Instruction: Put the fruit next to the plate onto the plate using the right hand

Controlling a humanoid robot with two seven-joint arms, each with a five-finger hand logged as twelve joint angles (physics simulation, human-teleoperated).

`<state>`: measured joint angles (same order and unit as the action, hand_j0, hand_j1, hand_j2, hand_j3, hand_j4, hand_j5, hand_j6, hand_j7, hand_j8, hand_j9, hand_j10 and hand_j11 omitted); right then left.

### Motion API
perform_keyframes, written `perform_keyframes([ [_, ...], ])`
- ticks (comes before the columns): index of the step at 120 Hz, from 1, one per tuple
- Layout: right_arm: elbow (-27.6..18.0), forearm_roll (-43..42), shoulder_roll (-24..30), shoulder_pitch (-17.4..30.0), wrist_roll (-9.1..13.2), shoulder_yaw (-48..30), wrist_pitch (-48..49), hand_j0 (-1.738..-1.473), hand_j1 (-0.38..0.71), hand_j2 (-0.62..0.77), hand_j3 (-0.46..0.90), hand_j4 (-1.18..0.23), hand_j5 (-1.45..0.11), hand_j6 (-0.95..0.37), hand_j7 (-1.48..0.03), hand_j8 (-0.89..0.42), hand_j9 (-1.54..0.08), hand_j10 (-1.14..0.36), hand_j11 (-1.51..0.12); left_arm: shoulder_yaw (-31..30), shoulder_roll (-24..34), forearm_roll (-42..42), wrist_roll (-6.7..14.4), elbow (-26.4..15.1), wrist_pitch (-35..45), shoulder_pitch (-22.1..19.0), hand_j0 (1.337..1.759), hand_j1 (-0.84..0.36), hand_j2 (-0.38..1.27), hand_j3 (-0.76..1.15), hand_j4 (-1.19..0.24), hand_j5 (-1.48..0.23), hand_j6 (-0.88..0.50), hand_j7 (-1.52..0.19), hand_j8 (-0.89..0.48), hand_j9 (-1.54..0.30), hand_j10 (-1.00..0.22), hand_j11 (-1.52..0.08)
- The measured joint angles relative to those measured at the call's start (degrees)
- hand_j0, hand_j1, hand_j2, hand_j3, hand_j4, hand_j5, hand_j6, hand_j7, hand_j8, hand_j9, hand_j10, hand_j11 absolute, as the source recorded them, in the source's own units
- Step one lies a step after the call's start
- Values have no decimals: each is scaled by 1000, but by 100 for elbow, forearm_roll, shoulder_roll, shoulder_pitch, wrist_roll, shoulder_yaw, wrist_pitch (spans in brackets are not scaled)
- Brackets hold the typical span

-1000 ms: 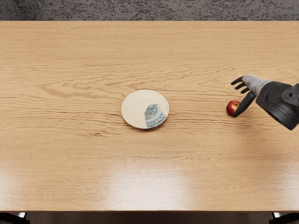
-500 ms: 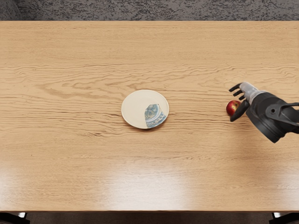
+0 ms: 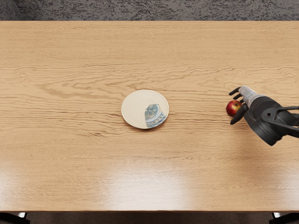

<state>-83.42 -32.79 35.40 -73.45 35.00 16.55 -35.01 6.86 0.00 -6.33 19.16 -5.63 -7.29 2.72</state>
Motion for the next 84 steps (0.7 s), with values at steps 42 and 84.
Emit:
perform_keyframes([
  [42,252,-27,-31,29,0,34,0,-1658,3,-57,0,-296,-383,-297,-383,-296,-383,-296,-383,0,0,-2,0,0,0,0,1658,75,46,0,-229,-297,-229,-297,-229,-297,-229,-297],
  [84,541,-31,-177,61,0,121,0,-1658,0,-56,0,-293,-379,-294,-379,-293,-379,-293,-379,0,0,0,0,0,0,0,1658,75,46,0,-229,-297,-229,-297,-229,-297,-229,-297],
])
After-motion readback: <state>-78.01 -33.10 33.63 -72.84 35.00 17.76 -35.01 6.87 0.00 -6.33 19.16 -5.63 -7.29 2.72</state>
